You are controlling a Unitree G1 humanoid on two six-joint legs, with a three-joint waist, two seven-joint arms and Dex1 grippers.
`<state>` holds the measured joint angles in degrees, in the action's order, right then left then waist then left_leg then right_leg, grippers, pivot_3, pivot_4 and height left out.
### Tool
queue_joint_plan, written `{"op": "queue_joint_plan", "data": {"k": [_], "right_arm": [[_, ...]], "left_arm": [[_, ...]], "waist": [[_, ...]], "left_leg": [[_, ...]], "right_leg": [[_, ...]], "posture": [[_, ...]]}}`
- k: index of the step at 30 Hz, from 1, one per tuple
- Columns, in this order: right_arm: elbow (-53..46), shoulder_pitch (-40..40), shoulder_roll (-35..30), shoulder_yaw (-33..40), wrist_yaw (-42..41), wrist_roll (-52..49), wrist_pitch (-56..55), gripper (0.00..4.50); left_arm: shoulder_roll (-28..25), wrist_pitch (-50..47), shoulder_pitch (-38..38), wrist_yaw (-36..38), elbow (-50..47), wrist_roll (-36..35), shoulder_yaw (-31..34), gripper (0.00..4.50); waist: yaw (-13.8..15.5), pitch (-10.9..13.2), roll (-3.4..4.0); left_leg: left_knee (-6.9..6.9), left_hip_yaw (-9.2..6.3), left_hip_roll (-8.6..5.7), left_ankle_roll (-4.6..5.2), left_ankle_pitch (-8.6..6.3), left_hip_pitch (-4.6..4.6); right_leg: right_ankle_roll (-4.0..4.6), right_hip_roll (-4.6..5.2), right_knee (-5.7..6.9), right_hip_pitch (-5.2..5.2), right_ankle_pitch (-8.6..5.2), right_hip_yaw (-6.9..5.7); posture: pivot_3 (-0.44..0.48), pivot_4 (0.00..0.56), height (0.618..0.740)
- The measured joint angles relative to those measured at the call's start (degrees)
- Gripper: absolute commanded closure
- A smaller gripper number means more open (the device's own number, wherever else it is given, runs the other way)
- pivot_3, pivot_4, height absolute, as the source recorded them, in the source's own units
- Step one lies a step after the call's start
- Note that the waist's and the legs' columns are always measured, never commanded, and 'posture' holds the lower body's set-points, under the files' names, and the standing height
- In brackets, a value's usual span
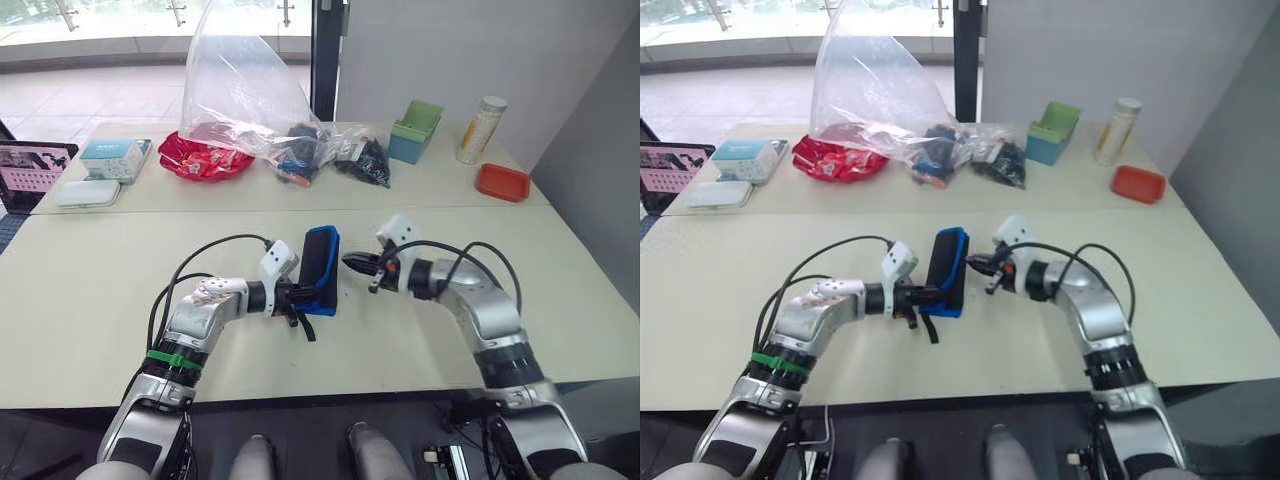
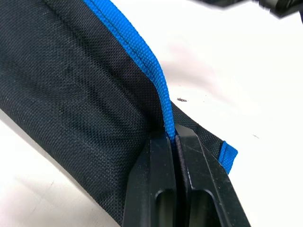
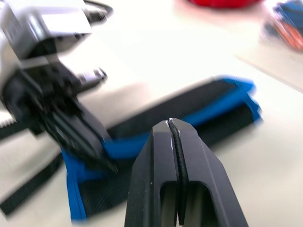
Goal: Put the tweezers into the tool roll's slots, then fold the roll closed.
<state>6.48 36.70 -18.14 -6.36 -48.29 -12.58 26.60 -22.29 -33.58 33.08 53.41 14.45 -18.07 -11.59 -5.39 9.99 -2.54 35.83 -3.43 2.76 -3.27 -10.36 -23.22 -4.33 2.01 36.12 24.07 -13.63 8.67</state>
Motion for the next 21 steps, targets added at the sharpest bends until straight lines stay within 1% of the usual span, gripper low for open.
{"op": "queue_joint_plan", "data": {"k": [2,5,7,8,10,12,13,17,19,21], "right_arm": [[1.7,2.1,1.1,-0.2,1.3,0.4,-0.2,4.50],[6.3,5.5,2.8,-2.5,4.0,3.1,-0.3,4.50],[9.3,5.8,3.7,-4.4,5.6,4.9,-0.2,4.50],[11.8,5.7,4.7,-4.6,6.9,5.6,0.5,4.50],[13.8,5.7,5.5,-4.5,8.3,5.8,1.3,4.50],[15.1,6.0,5.5,-5.0,9.1,6.8,1.0,4.50],[16.0,6.1,5.2,-5.7,9.8,7.7,0.8,4.50],[17.8,6.8,4.8,-6.7,10.3,9.4,-0.6,4.50],[19.0,7.2,4.6,-7.1,9.9,9.6,-1.5,4.50],[20.4,7.6,3.4,-7.2,9.6,10.1,-2.4,4.50]], "left_arm": [[0.0,0.1,0.0,0.1,0.1,0.1,-0.1,4.48],[0.2,0.5,0.1,0.1,0.3,0.3,-0.1,4.48],[0.5,0.9,0.1,0.1,0.5,0.3,-0.2,4.48],[0.6,0.9,0.1,0.1,0.5,0.3,-0.2,4.48],[0.8,0.8,0.1,0.0,0.6,0.3,-0.2,4.48],[1.8,0.3,0.1,-0.2,1.4,0.1,0.6,3.84],[2.2,-0.5,0.1,-0.2,1.4,-0.4,1.2,3.66],[2.7,-4.3,-0.1,-0.2,0.7,-3.1,3.0,2.27],[1.7,-6.3,-0.3,0.5,-0.4,-4.4,3.3,1.71],[-1.0,-7.7,-0.4,2.7,-1.1,-6.1,4.3,1.00]], "waist": [[0.0,0.0,0.01],[0.1,0.0,0.04],[0.3,0.0,0.04],[0.4,0.0,0.04],[0.4,0.0,0.07],[0.5,-0.1,0.17],[0.6,-0.1,0.19],[0.6,-0.2,0.22],[0.3,-0.1,0.22],[-0.2,-0.1,0.22]], "left_leg": [[0.01,0.00,-0.01,0.00,0.00,-0.01],[0.00,-0.02,-0.01,0.00,0.00,0.02],[0.00,-0.03,-0.02,0.00,0.00,0.00],[0.01,-0.03,-0.02,0.00,0.00,-0.02],[0.01,-0.03,-0.05,0.00,0.00,-0.03],[0.01,-0.05,-0.05,0.00,0.00,0.05],[0.03,-0.05,-0.05,0.00,0.00,0.06],[0.09,-0.06,-0.05,0.01,0.01,0.26],[0.09,-0.06,-0.04,0.01,0.01,0.45],[0.08,-0.06,-0.04,0.01,0.01,0.51]], "right_leg": [[-0.03,0.02,0.00,0.00,0.02,0.00],[-0.02,0.02,0.03,-0.02,0.06,-0.01],[-0.03,0.02,0.02,-0.03,0.06,-0.01],[-0.03,0.02,0.02,-0.02,0.07,-0.01],[-0.06,0.04,0.03,-0.03,0.11,0.00],[-0.07,0.03,0.02,-0.12,0.11,0.00],[-0.07,0.03,0.02,-0.14,0.11,-0.01],[-0.05,0.03,-0.02,-0.36,0.09,-0.01],[0.25,0.03,-0.07,-0.55,-0.08,-0.01],[0.31,0.03,-0.08,-0.59,-0.12,-0.01]], "posture": [[0.000,0.150,0.733],[0.000,0.150,0.733],[0.000,0.150,0.733],[0.000,0.150,0.733],[0.000,0.150,0.733],[0.000,0.150,0.733],[0.000,0.150,0.733],[0.000,0.150,0.733],[0.000,0.150,0.733],[0.000,0.150,0.733]]}}
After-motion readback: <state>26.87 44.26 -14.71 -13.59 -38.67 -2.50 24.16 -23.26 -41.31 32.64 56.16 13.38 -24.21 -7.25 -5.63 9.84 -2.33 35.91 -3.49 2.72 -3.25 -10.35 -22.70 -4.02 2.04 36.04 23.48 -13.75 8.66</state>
